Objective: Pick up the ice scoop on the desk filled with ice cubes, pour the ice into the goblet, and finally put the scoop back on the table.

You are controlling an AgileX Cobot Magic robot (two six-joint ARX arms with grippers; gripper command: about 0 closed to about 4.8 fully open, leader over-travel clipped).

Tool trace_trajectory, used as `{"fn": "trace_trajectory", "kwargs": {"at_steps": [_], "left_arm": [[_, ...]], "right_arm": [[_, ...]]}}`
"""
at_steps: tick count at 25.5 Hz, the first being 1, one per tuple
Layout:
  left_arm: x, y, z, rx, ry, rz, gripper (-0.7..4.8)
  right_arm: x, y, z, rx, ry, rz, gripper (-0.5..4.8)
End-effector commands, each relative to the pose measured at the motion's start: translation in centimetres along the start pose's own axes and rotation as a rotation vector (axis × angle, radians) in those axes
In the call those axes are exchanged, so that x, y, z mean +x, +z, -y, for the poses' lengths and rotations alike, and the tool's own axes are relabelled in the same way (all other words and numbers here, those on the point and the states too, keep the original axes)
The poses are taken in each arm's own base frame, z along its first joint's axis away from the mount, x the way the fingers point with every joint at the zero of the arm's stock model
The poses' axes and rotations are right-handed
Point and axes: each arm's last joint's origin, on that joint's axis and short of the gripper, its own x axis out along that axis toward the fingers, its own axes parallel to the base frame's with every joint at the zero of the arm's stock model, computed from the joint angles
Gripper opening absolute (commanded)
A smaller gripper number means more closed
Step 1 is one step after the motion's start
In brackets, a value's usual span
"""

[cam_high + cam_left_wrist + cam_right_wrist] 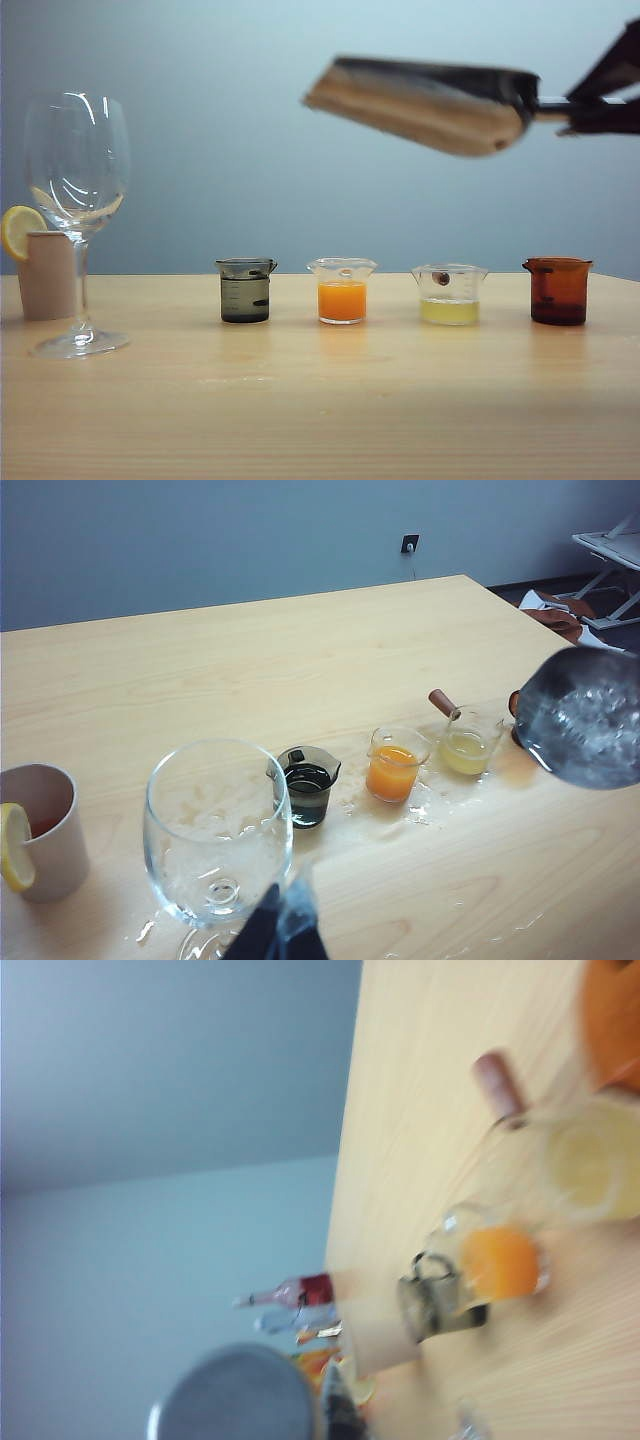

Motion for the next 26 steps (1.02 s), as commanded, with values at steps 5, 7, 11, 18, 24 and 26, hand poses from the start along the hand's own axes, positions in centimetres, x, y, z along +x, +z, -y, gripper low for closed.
{"fn": "trace_trajectory", "kwargs": {"at_steps": [5,7,11,18,24,26], "left_arm": [[-0.1,0.2,-0.1,0.006,0.041,0.009,-0.05],[-0.1,0.2,-0.1,0.004,0.066,0.003,-0.05],[-0.1,0.1,-0.1,-0.001,0.066,-0.007,-0.05],[-0.1,0.1,-0.1,-0.001,0.056,-0.008,-0.05],[-0.1,0.1,-0.1,-0.001,0.052,-0.007,-0.05],[-0.1,0.1,-0.1,-0.001,0.052,-0.007,-0.05]], "right_arm": [[1.6,-0.9,-4.3,-0.022,0.049,-0.014,-0.05],[1.9,-1.0,-4.7,-0.026,0.054,-0.017,-0.05],[2.5,-0.7,-5.5,-0.031,0.064,-0.020,-0.05],[4.2,-1.2,-6.6,-0.029,0.057,-0.053,-0.05],[6.1,-2.1,-7.4,-0.031,0.052,-0.095,-0.05],[6.8,-2.4,-7.8,-0.031,0.047,-0.094,-0.05]]}}
